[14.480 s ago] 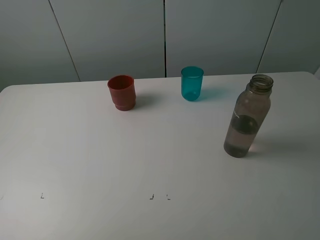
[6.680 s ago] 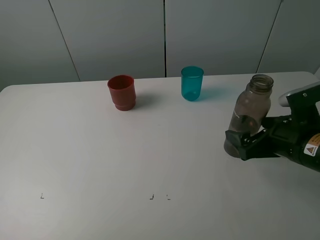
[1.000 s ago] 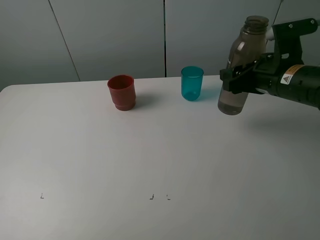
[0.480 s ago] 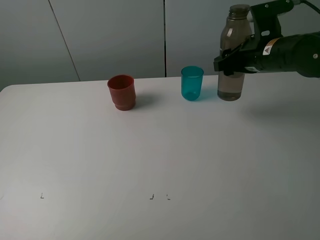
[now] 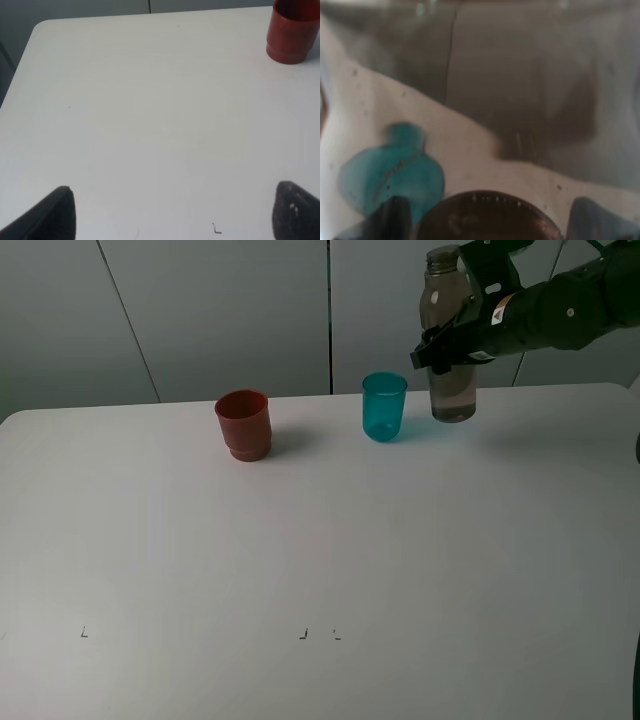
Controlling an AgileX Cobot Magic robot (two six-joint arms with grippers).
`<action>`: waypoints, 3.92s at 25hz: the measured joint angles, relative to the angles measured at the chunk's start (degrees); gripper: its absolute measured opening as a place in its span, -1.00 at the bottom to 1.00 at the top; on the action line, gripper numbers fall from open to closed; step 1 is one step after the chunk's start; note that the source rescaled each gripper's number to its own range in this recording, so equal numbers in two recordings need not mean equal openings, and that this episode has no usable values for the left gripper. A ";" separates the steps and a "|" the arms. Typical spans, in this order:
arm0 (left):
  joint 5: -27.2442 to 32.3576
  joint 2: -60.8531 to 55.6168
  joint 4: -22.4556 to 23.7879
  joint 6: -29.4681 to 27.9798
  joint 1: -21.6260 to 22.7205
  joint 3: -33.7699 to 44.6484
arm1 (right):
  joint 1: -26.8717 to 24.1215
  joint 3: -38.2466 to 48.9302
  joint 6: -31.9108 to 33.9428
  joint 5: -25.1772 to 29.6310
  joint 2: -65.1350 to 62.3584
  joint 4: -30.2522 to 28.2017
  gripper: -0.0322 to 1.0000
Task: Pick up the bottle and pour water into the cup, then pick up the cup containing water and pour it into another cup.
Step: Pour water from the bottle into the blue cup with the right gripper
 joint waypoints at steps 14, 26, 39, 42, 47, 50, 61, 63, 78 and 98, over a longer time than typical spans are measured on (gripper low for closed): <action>0.00 0.00 0.00 0.00 0.00 0.00 | -0.36 -8.74 -1.91 4.36 5.96 -16.41 -0.94; 0.00 0.00 0.00 0.00 0.00 0.00 | -0.99 -9.56 -3.78 4.80 7.44 -26.78 -0.94; 0.00 0.00 0.00 0.00 0.00 0.00 | -0.99 -15.37 -5.32 6.36 12.84 -29.67 -0.94; 0.00 0.00 0.00 0.39 0.00 0.00 | -1.07 -16.90 -6.04 6.49 14.29 -30.01 -0.94; 0.00 0.00 0.00 0.39 0.00 0.00 | -1.20 -17.45 -7.71 6.97 15.39 -32.78 -0.94; 0.00 0.00 0.00 0.39 0.00 0.00 | -1.35 -17.45 -8.36 6.97 15.39 -34.80 -0.94; 0.00 0.00 0.00 0.39 0.00 0.00 | -1.54 -17.54 -8.59 6.97 15.39 -44.61 -0.94; 0.00 0.00 0.00 0.39 0.00 0.00 | -1.54 -17.68 -8.59 6.97 15.76 -45.27 -0.94; 0.00 0.00 0.00 0.39 0.00 0.00 | -2.82 -20.58 -8.80 7.70 18.15 -49.14 -0.94; 0.00 0.00 0.00 0.39 0.00 0.00 | -3.32 -21.55 -13.40 7.95 19.47 -55.42 -0.94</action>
